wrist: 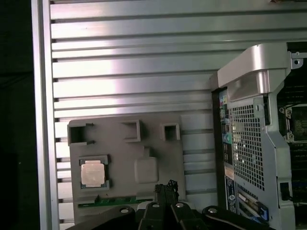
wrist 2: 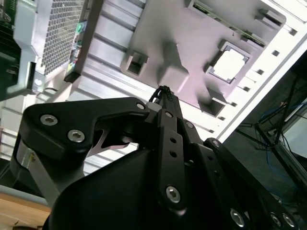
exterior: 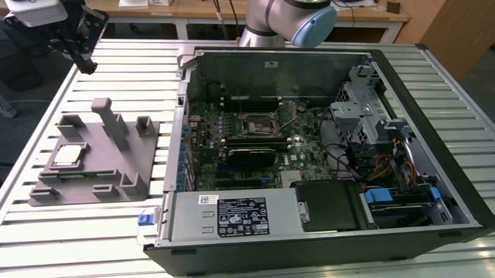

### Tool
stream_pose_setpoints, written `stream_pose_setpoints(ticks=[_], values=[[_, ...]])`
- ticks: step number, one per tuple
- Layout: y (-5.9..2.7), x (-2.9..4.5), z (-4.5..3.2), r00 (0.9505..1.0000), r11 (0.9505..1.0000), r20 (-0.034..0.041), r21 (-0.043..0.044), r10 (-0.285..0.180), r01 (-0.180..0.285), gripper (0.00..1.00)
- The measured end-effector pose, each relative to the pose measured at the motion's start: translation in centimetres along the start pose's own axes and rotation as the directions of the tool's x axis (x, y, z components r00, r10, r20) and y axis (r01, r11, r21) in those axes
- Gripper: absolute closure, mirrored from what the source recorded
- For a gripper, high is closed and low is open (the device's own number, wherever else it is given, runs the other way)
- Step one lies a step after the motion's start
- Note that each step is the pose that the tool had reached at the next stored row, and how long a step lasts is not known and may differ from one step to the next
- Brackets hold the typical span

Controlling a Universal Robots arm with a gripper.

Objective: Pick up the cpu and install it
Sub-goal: 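Reach for the cpu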

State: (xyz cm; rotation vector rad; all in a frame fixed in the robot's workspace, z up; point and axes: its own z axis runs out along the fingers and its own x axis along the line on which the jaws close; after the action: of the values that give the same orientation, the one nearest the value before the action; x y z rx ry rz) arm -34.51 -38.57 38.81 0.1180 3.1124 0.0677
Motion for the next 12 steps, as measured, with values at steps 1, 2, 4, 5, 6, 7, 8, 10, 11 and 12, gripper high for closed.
stream_pose_setpoints(ticks=[1,2,4,5,6,7,8,10,11,12], values=[[-0.03,0.38,0.01,1.0,1.0,0.0,0.0,0.0,0.0,0.89],[-0.08,0.72,0.03,1.0,1.0,0.0,0.0,0.0,0.0,0.89],[-0.3,1.09,0.07,1.0,1.0,0.0,0.0,0.0,0.0,0.89],[-0.48,1.21,0.09,1.0,1.0,0.0,0.0,0.0,0.0,0.89],[-0.66,1.31,0.12,1.0,1.0,0.0,-0.0001,0.0,0.0,0.89],[-0.83,1.39,0.14,1.0,1.0,0.0,0.0,0.0,0.0,0.89],[-0.99,1.47,0.17,1.0,1.0,-0.0001,0.0001,0.0,0.0,0.89],[-1.24,1.74,0.25,1.0,1.0,-0.0001,0.0001,0.0,0.0,0.89],[-1.31,1.96,0.31,1.0,1.0,0.0,0.0,0.0,0.0,0.89],[-1.37,2.24,0.36,1.0,1.0,0.0001,0.0,0.0,0.0,0.89]])
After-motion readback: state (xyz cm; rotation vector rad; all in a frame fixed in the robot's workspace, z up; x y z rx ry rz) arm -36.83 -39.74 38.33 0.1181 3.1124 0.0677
